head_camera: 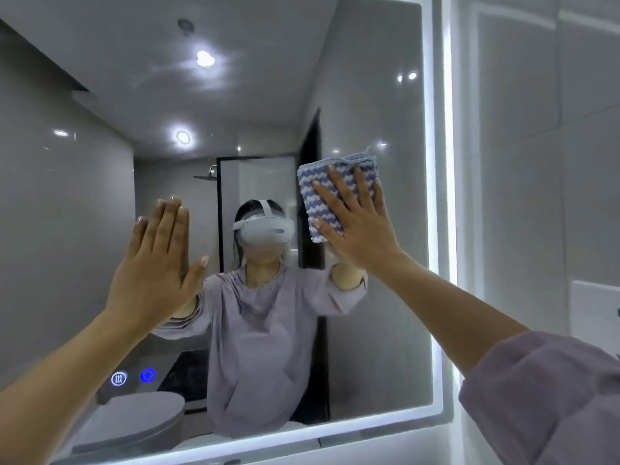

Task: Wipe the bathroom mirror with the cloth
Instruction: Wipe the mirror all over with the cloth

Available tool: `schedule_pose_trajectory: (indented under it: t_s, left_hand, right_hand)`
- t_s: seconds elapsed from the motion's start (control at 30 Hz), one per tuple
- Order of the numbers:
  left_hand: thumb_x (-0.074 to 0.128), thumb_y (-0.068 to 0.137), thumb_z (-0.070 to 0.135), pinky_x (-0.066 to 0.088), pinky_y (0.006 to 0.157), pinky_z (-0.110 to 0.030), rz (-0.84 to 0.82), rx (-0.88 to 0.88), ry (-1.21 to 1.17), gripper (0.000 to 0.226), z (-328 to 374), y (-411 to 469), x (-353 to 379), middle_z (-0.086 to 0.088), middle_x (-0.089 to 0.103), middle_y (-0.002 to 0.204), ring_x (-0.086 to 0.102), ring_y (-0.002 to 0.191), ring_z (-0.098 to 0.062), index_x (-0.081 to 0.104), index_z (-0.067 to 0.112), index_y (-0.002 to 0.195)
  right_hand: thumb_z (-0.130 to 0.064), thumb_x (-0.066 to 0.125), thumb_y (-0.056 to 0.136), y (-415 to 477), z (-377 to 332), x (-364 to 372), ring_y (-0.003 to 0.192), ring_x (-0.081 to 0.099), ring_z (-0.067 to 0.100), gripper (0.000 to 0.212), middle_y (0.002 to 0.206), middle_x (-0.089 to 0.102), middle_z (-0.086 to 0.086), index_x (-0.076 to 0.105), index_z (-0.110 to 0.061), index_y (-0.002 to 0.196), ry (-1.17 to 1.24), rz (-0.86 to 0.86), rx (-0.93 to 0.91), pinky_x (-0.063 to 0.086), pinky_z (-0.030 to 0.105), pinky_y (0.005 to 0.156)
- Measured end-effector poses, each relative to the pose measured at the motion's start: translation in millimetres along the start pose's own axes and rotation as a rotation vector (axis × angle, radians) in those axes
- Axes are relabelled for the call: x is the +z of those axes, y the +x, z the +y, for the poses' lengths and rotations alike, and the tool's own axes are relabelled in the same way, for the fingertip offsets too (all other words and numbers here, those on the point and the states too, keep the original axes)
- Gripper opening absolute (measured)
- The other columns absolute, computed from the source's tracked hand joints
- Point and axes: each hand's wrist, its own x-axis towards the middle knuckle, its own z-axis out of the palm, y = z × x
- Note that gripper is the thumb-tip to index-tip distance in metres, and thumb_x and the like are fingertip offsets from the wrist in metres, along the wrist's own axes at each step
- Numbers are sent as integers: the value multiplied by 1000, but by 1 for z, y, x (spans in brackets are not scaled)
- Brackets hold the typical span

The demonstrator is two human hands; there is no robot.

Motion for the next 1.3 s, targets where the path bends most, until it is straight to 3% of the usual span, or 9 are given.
schedule_pose_trajectory:
  t_s: [0.1,0.23,0.33,0.43,0.6,0.87,1.2,1.3]
  left_hand:
    - [17,95,53,-4,122,-37,-7,2,7,80,1,0,-2,-17,5,161,4,150,-28,9,-3,151]
    - [20,93,51,-6,121,-34,-15,-8,18,81,3,-1,-6,-20,10,160,9,149,-31,13,-7,149]
    - [19,92,51,-3,122,-37,-13,-6,24,82,5,-1,-8,-20,8,160,8,149,-31,13,-8,148]
    - [18,92,52,4,121,-43,-2,-12,27,83,8,-2,-8,-20,8,160,8,149,-32,13,-9,147]
    - [6,95,57,1,121,-41,14,-14,36,86,8,-2,-3,-22,10,159,9,148,-33,15,-11,147]
    - [14,96,51,-2,122,-40,45,15,78,79,-3,0,13,-18,2,161,3,150,-32,8,-5,151]
    - [12,96,52,-1,122,-42,62,26,94,78,-10,1,24,-17,1,162,4,150,-32,6,-1,152]
    - [11,97,53,-2,122,-40,65,28,89,77,-7,0,19,-16,1,162,4,150,-31,6,-2,152]
  right_hand:
    - [-59,27,96,7,25,-3,148,-8,30,68,161,-5,0,-1,-31,152,-9,-2,56,-2,51,119]
    - [-65,12,92,15,63,-6,148,-11,28,69,162,-6,-4,-2,-35,153,6,-26,171,-4,48,120]
    - [-65,6,90,15,89,-5,148,-11,29,69,162,-8,-4,-7,-37,151,17,-15,259,-5,48,120]
    - [-64,4,89,11,109,-7,148,-5,32,71,163,-1,1,0,-33,153,57,5,350,-2,49,119]
    - [-63,2,87,10,107,-11,149,-3,32,74,163,2,2,4,-30,153,61,23,388,-1,48,118]
    - [-55,13,94,20,90,-5,148,-9,34,68,163,-3,4,3,-26,155,31,37,454,-7,49,118]
    - [-57,15,97,64,-34,-5,146,-14,35,67,162,-10,4,-6,-27,153,67,92,156,-23,49,112]
    - [-57,20,97,56,-82,-1,147,-11,33,68,163,-5,4,2,-25,154,61,76,1,-15,52,116]
